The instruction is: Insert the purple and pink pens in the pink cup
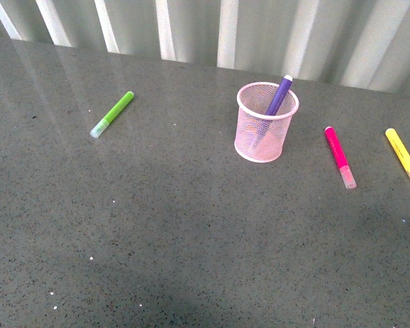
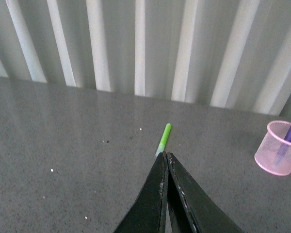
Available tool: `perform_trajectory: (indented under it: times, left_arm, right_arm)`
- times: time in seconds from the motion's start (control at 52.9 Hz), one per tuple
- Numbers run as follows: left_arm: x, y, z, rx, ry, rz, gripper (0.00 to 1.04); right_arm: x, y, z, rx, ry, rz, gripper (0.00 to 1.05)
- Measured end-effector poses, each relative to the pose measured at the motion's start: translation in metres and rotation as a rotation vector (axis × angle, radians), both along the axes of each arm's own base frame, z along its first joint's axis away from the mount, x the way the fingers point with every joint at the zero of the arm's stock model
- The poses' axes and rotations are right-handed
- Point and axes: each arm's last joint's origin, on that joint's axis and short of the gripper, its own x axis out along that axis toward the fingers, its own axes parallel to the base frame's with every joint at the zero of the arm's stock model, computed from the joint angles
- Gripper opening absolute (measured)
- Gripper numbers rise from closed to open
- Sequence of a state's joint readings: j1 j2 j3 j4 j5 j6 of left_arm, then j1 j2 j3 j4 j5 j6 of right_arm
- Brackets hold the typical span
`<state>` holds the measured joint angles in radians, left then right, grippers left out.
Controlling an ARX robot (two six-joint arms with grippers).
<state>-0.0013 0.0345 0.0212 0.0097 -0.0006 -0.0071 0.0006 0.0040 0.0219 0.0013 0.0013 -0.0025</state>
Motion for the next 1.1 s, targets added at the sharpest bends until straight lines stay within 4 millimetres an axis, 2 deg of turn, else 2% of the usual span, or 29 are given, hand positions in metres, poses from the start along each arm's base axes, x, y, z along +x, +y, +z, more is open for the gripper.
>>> perform_trajectory:
  times: [0.341, 0.814, 0.908, 0.946, 1.003, 1.097]
  left_arm:
    - [-0.002, 0.000, 0.002, 0.000, -0.023, 0.000, 0.04]
    - [-0.002, 0.000, 0.002, 0.000, -0.022, 0.000, 0.80]
    - [-0.002, 0.000, 0.002, 0.000, -0.022, 0.000, 0.96]
    - [-0.002, 0.000, 0.002, 0.000, -0.022, 0.001, 1.00]
    - [-0.002, 0.000, 0.002, 0.002, -0.023, 0.000, 0.97]
    - [-0.002, 0.000, 0.002, 0.002, -0.022, 0.000, 0.98]
  right_arm:
    - [0.000, 0.000, 0.000, 0.000, 0.000, 0.000, 0.98]
    - [0.000, 0.000, 0.000, 0.000, 0.000, 0.000, 0.98]
    - [0.002, -0.002, 0.000, 0.067, 0.062, -0.088, 0.98]
    - [0.006, -0.004, 0.007, 0.111, 0.068, -0.114, 0.98]
    - [0.016, -0.010, 0.027, 0.135, 0.014, -0.146, 0.98]
    - [0.049, -0.029, 0.076, 0.111, -0.137, -0.243, 0.98]
